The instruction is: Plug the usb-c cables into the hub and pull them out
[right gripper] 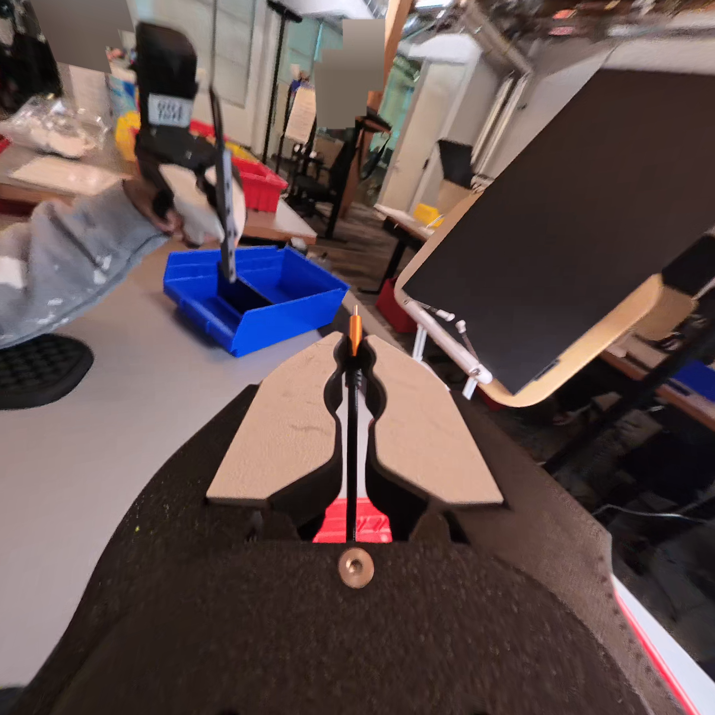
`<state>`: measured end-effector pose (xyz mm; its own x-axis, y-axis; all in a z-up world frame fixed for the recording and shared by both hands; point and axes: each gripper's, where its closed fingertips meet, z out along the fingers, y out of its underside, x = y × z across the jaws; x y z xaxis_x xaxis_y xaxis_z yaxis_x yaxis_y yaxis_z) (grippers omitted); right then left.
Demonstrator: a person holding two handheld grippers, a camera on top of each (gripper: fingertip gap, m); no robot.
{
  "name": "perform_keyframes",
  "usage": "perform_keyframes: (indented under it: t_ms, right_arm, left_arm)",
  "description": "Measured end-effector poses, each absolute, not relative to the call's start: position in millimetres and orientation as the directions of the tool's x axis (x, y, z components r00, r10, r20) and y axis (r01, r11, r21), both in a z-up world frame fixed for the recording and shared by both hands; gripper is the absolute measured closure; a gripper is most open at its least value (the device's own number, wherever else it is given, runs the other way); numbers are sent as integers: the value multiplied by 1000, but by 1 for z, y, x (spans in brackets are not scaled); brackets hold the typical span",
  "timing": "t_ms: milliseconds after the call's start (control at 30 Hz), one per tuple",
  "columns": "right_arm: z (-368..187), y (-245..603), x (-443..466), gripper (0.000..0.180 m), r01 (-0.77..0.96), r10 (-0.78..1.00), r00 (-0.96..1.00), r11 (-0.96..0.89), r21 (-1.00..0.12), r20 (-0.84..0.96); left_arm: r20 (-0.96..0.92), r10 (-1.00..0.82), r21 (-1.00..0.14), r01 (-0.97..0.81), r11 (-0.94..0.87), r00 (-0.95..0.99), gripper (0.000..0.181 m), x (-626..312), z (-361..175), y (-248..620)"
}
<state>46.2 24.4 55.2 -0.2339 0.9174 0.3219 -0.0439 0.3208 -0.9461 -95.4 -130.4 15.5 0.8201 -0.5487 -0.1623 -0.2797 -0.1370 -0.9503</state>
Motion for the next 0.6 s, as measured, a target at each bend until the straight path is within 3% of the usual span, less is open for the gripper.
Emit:
perform_keyframes:
  t_ms: [100, 233, 433, 600]
  right_arm:
    - [82, 41, 56, 173, -136, 934, -77, 337, -932, 349]
    - [94, 70, 66, 173, -129, 899, 141, 432, -892, 415]
    - [50, 107, 50, 173, 92, 854, 196, 473, -876, 481]
    - [-30, 146, 27, 173, 368, 857, 146, 417, -831, 494]
  left_arm:
    - [-172, -559, -942, -302, -148, 811, 170, -86, 9, -123]
    - [-169, -568, -943, -300, -144, 805, 170, -81, 9, -122]
    - [-165, -567, -946, -292, -141, 807, 171, -83, 10, -123]
    - [-147, -573, -948, -281, -152, 806, 170, -83, 6, -120]
